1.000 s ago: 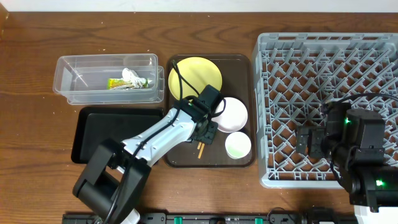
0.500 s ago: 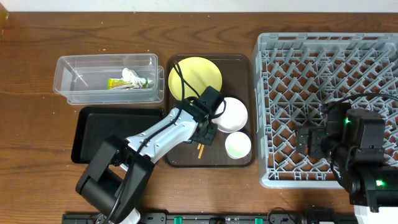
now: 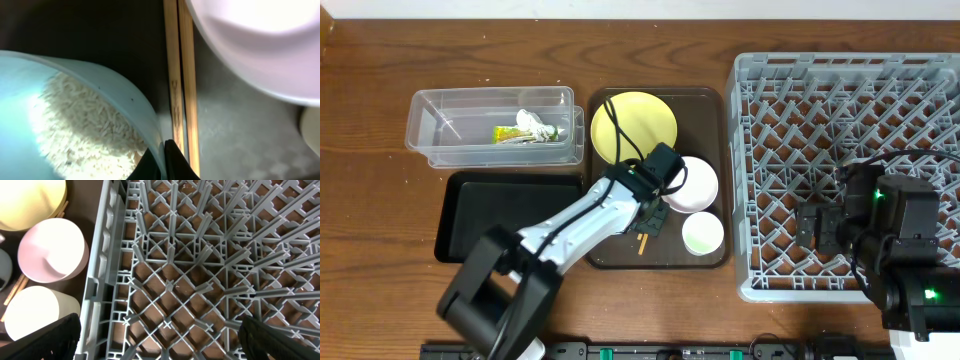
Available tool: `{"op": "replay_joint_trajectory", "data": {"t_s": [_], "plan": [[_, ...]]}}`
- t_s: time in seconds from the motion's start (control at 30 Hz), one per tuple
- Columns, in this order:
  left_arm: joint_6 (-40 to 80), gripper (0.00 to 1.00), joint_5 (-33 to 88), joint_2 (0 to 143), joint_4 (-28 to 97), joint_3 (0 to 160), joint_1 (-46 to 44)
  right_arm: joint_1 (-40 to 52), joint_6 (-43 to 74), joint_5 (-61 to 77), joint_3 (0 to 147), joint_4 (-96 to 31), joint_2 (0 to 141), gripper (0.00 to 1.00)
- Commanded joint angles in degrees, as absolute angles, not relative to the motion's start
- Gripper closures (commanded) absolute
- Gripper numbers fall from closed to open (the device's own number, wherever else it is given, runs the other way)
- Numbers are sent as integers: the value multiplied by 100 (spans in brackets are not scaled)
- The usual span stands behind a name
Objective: Sort waste into correct bins and load items into the dishwasher rack
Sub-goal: 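Grasp the rim of the light-blue rice bowl with the left gripper, then tip the blue bowl over the black tray to pour out the rice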
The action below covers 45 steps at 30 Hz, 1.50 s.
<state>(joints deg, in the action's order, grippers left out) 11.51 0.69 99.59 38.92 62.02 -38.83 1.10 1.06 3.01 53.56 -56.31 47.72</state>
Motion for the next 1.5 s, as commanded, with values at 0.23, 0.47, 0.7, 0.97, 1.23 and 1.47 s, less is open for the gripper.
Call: {"op": "replay_joint_trajectory", "data": {"t_s": [0.23, 0.47, 0.7, 0.97, 1.23, 1.47], "plan": [[1116, 94, 108, 8344, 4254, 6399, -3138, 152, 189, 327, 5470, -5640, 4753, 1], [764, 94, 2276, 8167, 4595, 6361, -1549, 152, 187, 327, 5470, -5640, 4753, 1], [-351, 94, 5028, 8195, 4613, 5907, 163, 152, 187, 327, 5470, -5640, 4753, 1], [-1129, 94, 7244, 8582, 4622, 5207, 1664, 152, 187, 327, 5470, -5640, 4753, 1], [-1166, 94, 8549, 9347, 4652, 5081, 2399, 152, 187, 327, 5470, -5645, 4753, 1], [-893, 94, 9002, 9697, 4845, 5078, 2571, 152, 187, 327, 5470, -5660, 4753, 1]]}}
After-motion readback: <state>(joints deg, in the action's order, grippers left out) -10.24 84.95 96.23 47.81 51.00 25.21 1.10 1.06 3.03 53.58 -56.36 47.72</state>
